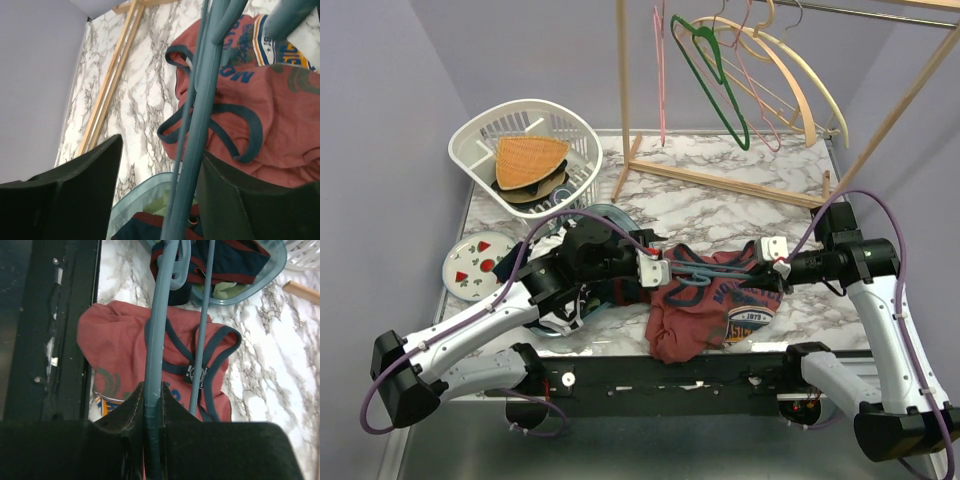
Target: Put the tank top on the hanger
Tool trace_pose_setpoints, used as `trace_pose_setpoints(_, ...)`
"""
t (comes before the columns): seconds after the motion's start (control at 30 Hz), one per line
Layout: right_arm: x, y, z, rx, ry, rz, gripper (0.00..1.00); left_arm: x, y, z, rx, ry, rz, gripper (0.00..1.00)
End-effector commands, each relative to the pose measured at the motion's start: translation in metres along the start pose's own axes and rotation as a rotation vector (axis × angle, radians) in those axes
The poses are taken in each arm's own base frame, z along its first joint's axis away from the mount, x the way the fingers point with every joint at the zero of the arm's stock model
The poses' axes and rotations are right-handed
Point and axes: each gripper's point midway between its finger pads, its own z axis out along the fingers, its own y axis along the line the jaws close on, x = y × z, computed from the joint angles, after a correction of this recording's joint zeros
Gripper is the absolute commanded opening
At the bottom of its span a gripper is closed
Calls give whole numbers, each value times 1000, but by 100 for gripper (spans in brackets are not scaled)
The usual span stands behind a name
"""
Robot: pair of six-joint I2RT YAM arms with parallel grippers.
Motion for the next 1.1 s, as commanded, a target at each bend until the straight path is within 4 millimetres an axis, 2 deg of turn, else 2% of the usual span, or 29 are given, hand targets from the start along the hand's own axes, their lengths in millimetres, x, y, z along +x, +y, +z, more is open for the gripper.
trace_pose_setpoints(0.0,-8,18,5,-60,-40,126,3,7,-8,3,45,25,-9,50)
trace_pose_setpoints(0.07,-9,17,6,-66,-45,135,3,10,-15,3,62,21,-16,42)
trace_pose_setpoints(0.17,-8,16,9,-83,-52,158,3,12,-24,4,87,13,-25,25)
trace_pose_setpoints(0.23,-5,15,11,-90,-49,176,3,10,-26,5,104,3,-42,0)
trace_pose_setpoints(0.4,3,0,14,-41,-7,198,6,-3,-40,11,179,-49,-144,0)
trace_pose_setpoints(0.43,1,-3,13,-35,-2,212,22,-7,-41,12,188,-56,-191,0)
trace_pose_setpoints(0.5,0,-6,13,-35,13,210,34,-9,-46,18,222,-58,-245,0)
trace_pose_setpoints(0.53,-1,-6,14,-39,18,216,47,-13,-44,20,226,-62,-273,0)
trace_pose_setpoints(0.6,-5,-10,15,-56,38,212,53,-13,-49,27,257,-51,-360,0)
trace_pose_setpoints(0.63,-6,-11,16,-61,45,221,59,-18,-47,29,264,-59,-380,0)
trace_pose_setpoints(0.77,-11,-9,28,-122,80,213,62,-23,-49,37,291,-50,-485,0)
trace_pose_setpoints(0.9,-14,-7,34,-158,81,221,61,-15,-46,42,264,-10,-515,0)
trace_pose_setpoints(1.0,-17,-9,35,-160,71,233,58,-14,-47,44,263,-8,-524,0)
trace_pose_setpoints(1.07,-17,-12,35,-156,75,247,49,-13,-47,45,261,-4,-528,0)
